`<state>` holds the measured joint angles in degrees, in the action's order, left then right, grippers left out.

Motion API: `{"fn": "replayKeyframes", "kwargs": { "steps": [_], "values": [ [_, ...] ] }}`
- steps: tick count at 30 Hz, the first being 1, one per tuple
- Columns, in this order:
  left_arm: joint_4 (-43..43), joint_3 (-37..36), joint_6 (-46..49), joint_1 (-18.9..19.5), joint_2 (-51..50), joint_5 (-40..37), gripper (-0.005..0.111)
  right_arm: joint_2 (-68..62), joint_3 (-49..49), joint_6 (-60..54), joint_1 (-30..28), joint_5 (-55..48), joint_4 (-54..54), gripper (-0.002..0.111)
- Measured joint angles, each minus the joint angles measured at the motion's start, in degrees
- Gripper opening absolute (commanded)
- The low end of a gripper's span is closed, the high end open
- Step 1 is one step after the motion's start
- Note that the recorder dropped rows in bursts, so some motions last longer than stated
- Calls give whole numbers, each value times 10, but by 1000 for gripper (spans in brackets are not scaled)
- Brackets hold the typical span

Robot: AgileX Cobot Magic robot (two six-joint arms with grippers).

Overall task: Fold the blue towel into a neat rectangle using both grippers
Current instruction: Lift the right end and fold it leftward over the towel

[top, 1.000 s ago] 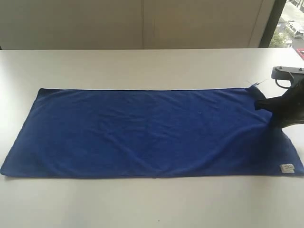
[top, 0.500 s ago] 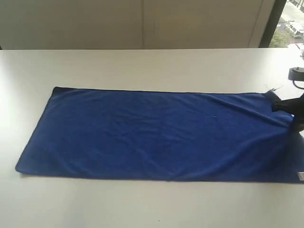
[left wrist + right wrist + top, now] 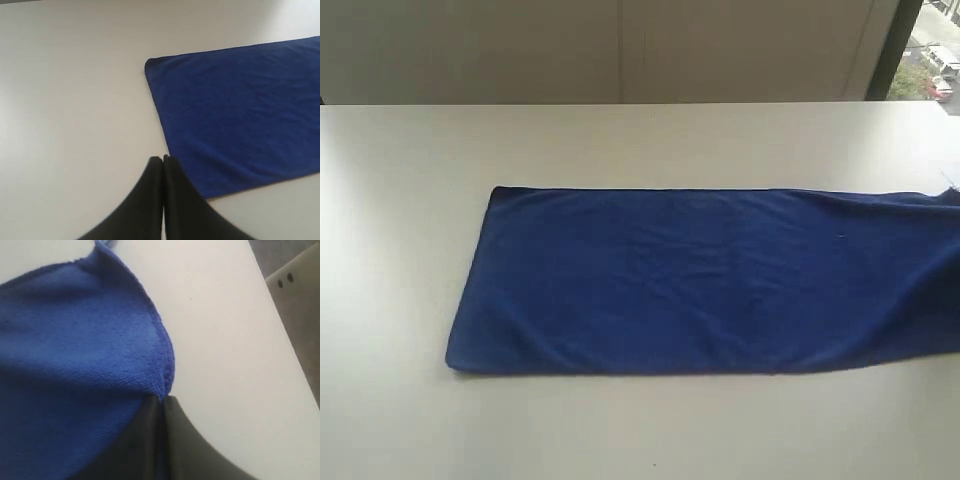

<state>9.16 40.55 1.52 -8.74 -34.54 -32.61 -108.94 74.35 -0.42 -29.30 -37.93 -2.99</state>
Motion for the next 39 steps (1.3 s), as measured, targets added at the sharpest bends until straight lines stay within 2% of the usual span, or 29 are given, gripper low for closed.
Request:
{"fn": "replayKeyframes", "kwargs": {
  "steps": [5, 12, 22, 30, 39],
  "values": [
    [0, 0, 0, 0, 0, 0, 0, 37, 14, -22, 13, -12, -49, 0],
    [0, 0, 0, 0, 0, 0, 0, 81, 45, -41, 74, -35, -71, 0],
    [0, 0, 0, 0, 0, 0, 0, 105, 59, -52, 238, -38, -74, 0],
    [0, 0, 0, 0, 0, 0, 0, 105, 111, -53, 374, -18, -74, 0],
    [0, 0, 0, 0, 0, 0, 0, 65, 151, -50, 494, 23, -74, 0]
  ]
}}
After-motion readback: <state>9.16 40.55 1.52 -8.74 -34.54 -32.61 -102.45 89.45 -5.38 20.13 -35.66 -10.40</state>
